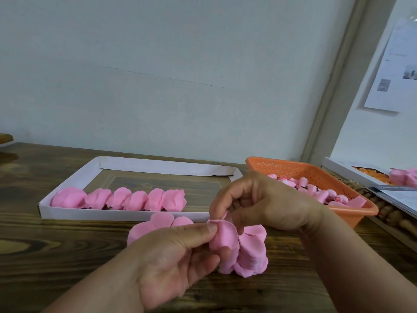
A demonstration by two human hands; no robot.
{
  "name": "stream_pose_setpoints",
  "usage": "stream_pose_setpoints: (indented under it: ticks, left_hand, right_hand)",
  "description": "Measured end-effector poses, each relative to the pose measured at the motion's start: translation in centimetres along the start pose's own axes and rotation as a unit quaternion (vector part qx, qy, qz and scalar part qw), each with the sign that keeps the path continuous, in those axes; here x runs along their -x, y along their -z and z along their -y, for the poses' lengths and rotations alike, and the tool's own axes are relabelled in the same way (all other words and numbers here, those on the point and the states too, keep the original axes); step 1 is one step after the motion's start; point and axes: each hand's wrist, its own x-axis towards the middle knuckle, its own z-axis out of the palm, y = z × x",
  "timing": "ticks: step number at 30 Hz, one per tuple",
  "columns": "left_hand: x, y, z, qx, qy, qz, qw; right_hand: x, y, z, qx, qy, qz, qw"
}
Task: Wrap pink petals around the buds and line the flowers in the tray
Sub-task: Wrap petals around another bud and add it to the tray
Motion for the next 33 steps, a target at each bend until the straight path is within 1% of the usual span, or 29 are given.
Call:
stream_pose_setpoints:
  ticks: [6,11,13,14,16,17,18,19,23,28,31,33]
  left_hand:
    - [0.3,-0.1,0.0,-0.002,0.009,0.009,1.000]
    - [0.4,-0.1,0.0,0.039,0.016,0.001,0.999]
    - [0.5,0.0,0.0,0.054,0.019,0.003,0.998]
    - [0.6,0.1,0.0,0.061,0.023,0.005,0.998]
    - [0.6,0.2,-0.1,0.069,0.026,0.008,0.997]
    - [0.6,0.3,-0.1,0.070,0.026,0.010,0.997]
    - [0.6,0.3,-0.2,0.070,0.024,0.014,0.997]
    - [0.6,0.3,-0.2,0.067,0.021,0.017,0.997]
    - [0.6,0.3,-0.1,0.048,0.006,0.043,0.998]
    - [0.7,0.2,0.1,0.005,-0.033,0.052,0.998]
    - [0.7,0.1,0.2,-0.012,-0.045,0.046,0.998]
    - [0.6,0.1,0.3,-0.015,-0.047,0.043,0.998]
  right_hand:
    - [0.1,-0.4,-0.2,-0.036,0.019,-0.028,0.999]
    - [0.4,-1.2,-0.7,-0.116,0.051,-0.085,0.988]
    - [0.8,-1.6,-0.8,-0.105,0.070,-0.143,0.982]
    - [1.0,-1.9,-0.9,-0.091,0.076,-0.196,0.973]
    - [1.6,-2.5,-1.3,-0.073,0.082,-0.306,0.946]
    - [2.0,-2.9,-1.5,-0.069,0.081,-0.339,0.935]
    - [2.3,-3.4,-1.6,-0.062,0.077,-0.353,0.930]
    - [2.6,-3.9,-1.8,-0.050,0.076,-0.353,0.931]
    - [3.4,-5.8,-1.6,0.000,0.095,-0.317,0.944]
    - [3.2,-6.5,-1.3,0.027,0.078,-0.348,0.934]
    - [3.2,-6.6,-1.3,-0.006,0.080,-0.361,0.929]
    - [3.1,-6.5,-1.4,-0.004,0.075,-0.380,0.922]
